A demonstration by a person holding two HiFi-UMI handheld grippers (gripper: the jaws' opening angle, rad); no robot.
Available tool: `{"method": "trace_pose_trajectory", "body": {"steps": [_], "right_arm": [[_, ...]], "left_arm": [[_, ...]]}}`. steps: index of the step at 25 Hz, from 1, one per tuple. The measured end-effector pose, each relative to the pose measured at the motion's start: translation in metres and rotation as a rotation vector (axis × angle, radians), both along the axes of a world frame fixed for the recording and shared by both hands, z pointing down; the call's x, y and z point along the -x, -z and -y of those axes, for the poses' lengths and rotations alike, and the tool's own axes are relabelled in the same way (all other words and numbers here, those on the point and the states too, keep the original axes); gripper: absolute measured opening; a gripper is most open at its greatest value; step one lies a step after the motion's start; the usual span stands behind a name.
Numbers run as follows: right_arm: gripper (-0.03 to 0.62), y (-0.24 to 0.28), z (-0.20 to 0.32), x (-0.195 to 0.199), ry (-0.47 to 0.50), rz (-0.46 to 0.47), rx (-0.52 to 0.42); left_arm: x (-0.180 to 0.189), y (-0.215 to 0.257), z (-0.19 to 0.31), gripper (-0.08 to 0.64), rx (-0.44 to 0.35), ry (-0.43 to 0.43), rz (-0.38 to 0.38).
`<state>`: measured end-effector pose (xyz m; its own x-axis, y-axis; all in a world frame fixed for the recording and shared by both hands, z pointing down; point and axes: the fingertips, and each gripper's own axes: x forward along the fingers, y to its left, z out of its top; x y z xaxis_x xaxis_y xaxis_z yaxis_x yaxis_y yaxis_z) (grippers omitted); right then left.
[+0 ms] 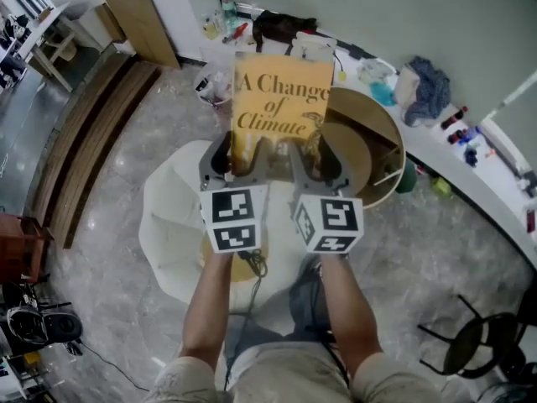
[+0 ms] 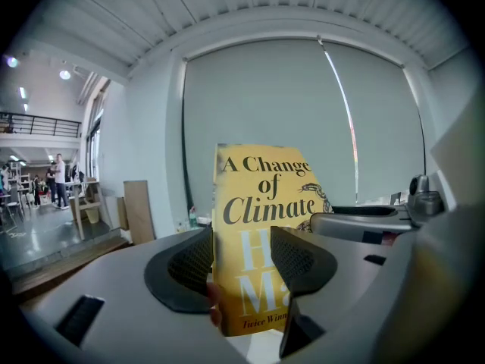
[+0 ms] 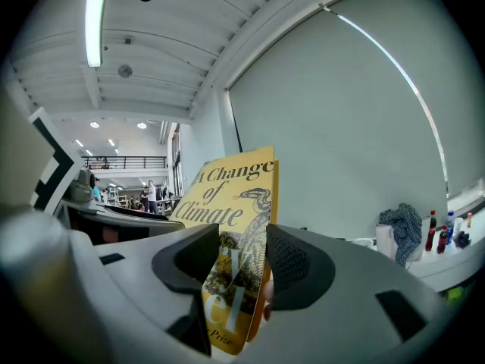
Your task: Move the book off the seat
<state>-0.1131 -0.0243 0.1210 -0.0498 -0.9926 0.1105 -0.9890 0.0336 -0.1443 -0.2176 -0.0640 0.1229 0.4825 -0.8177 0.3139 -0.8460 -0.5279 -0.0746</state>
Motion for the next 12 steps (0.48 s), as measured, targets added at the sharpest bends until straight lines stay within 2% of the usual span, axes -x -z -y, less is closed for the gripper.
{"method": "trace_pose_trajectory", "body": {"steps": [5,12], "right_arm": [[0.202,0.041,0.003,-0.061,0.011,-0.006,-0.044],[0.202,0.077,-0.013,-0.089,0.007,-0.042,-0.075]], "left_arm": [[-0.060,0.041,0.001,0.245,-0.041,0.024,-0.009],[-0.089,0.077,-0.015,0.245,-0.086,0.029,-0.041]]}}
